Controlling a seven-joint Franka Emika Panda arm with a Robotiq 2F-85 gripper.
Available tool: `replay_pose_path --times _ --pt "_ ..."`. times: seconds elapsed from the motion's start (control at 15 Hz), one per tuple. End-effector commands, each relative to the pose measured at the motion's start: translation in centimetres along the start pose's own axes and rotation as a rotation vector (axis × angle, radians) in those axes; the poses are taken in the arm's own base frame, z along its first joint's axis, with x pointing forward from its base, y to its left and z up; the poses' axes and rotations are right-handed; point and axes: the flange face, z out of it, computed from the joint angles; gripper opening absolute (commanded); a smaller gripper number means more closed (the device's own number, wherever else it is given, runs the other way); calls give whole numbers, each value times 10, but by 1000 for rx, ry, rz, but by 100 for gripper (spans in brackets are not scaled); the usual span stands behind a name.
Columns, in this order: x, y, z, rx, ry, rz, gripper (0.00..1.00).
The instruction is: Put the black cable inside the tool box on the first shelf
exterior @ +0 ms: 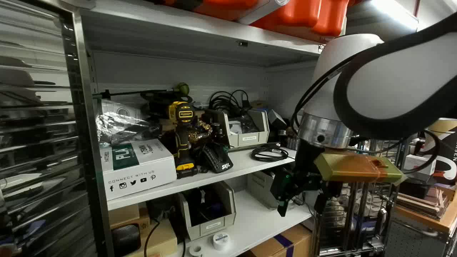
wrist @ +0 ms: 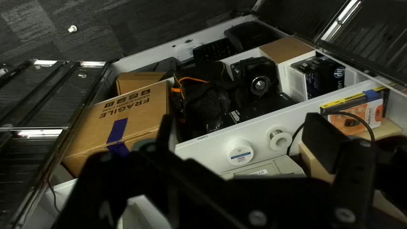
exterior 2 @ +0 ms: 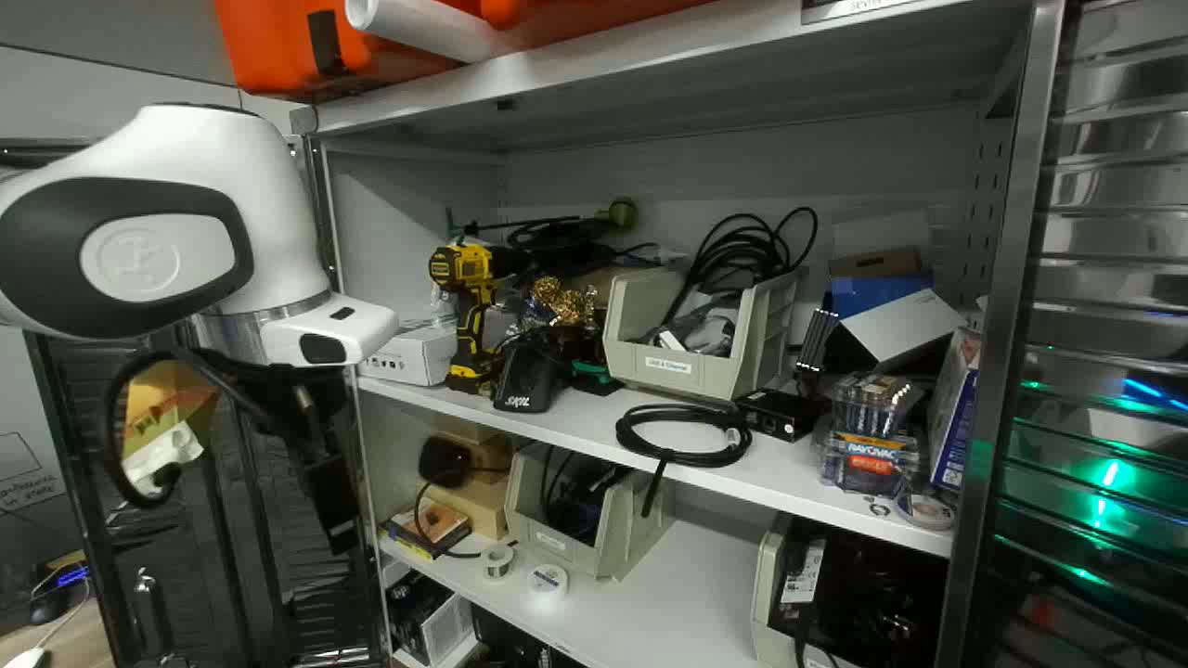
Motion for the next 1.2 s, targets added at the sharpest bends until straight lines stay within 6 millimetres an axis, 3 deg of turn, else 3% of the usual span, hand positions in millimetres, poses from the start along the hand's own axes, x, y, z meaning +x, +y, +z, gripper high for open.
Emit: replay_pose_path --times 0.0,0.27,0.53,0.8,1.13 --pt "1 0 -2 1 1 0 100" --pt "17 -2 4 -2 6 -9 100" --pt "62 -8 6 1 55 -76 100" --pt "113 -17 8 -4 67 -280 100" --pt "170 -6 3 -60 70 -544 100"
